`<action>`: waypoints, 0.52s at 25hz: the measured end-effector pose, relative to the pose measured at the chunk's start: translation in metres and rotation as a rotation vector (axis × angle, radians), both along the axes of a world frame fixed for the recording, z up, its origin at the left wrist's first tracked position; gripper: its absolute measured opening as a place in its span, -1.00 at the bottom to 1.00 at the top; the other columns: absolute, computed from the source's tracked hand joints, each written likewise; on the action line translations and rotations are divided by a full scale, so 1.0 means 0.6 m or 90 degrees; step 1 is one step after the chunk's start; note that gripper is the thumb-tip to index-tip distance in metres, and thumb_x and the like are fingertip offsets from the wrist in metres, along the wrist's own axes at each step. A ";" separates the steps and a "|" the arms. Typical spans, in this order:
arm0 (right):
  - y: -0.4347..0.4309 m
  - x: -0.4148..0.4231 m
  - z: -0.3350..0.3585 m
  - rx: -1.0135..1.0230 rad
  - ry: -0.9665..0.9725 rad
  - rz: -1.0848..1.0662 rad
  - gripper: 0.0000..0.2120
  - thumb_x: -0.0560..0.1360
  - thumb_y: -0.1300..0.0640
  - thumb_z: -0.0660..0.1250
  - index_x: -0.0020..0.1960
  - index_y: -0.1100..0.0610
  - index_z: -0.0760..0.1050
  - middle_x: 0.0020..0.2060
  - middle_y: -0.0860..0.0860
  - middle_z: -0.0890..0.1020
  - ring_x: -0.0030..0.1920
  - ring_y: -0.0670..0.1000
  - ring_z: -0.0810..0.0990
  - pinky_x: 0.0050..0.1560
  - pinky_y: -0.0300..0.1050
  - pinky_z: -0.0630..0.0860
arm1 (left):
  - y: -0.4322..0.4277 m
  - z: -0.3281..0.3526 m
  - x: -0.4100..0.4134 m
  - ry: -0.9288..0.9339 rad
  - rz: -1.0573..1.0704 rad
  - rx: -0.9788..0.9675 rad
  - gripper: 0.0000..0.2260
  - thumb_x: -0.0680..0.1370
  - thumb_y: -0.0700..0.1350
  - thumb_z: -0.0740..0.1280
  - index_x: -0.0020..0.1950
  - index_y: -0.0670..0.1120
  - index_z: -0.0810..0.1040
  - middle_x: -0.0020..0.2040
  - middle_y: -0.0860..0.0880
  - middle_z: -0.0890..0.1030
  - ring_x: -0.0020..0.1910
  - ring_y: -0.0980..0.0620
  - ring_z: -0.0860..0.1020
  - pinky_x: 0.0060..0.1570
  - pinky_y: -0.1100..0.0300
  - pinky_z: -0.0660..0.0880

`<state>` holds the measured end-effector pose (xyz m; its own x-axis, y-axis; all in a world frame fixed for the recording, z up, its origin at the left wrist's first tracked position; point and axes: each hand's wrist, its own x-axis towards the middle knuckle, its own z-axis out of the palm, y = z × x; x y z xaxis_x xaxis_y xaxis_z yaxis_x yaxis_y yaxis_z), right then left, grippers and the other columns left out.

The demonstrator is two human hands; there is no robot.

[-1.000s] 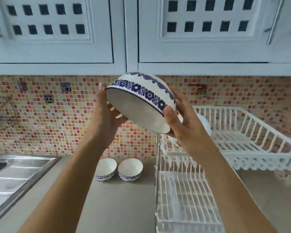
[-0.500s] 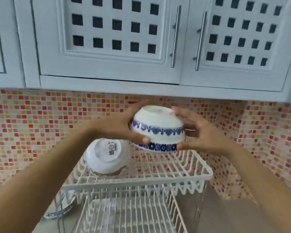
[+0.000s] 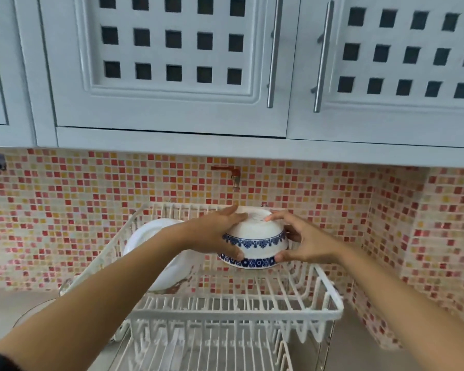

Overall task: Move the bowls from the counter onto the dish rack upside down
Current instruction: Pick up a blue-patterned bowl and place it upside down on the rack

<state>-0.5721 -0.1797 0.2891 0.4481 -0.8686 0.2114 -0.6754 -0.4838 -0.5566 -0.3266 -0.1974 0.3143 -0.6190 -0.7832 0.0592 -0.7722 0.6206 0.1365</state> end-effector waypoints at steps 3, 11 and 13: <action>-0.019 0.003 -0.006 -0.009 0.065 -0.007 -0.31 0.27 -0.20 0.50 0.29 -0.30 0.22 0.42 -0.18 0.21 0.40 -0.03 0.31 0.40 0.04 0.36 | 0.001 -0.010 -0.013 -0.012 -0.009 -0.007 -0.25 0.50 0.06 0.36 0.55 -0.04 0.01 0.55 -0.07 0.17 0.46 -0.06 0.24 0.37 0.11 0.23; -0.026 0.016 -0.006 -0.019 0.258 -0.011 -0.36 0.31 -0.25 0.44 0.21 -0.25 0.12 0.22 -0.17 0.27 0.21 -0.04 0.40 0.18 -0.01 0.48 | 0.001 -0.040 -0.034 -0.049 0.004 0.036 -0.34 0.53 -0.10 0.34 0.53 -0.08 0.05 0.44 -0.13 0.32 0.32 -0.13 0.40 0.18 0.09 0.36; -0.024 0.019 -0.007 -0.019 0.284 -0.020 -0.32 0.32 -0.24 0.44 0.26 -0.21 0.10 0.27 -0.15 0.24 0.22 -0.03 0.38 0.17 -0.05 0.46 | 0.001 -0.044 -0.036 -0.064 0.003 0.032 -0.33 0.54 -0.11 0.33 0.54 -0.09 0.01 0.47 -0.14 0.27 0.35 -0.15 0.37 0.26 0.04 0.35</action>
<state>-0.5607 -0.1943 0.2846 0.4745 -0.8798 0.0290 -0.8610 -0.4707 -0.1927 -0.3484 -0.1966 0.2881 -0.6162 -0.7864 -0.0427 -0.7863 0.6113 0.0893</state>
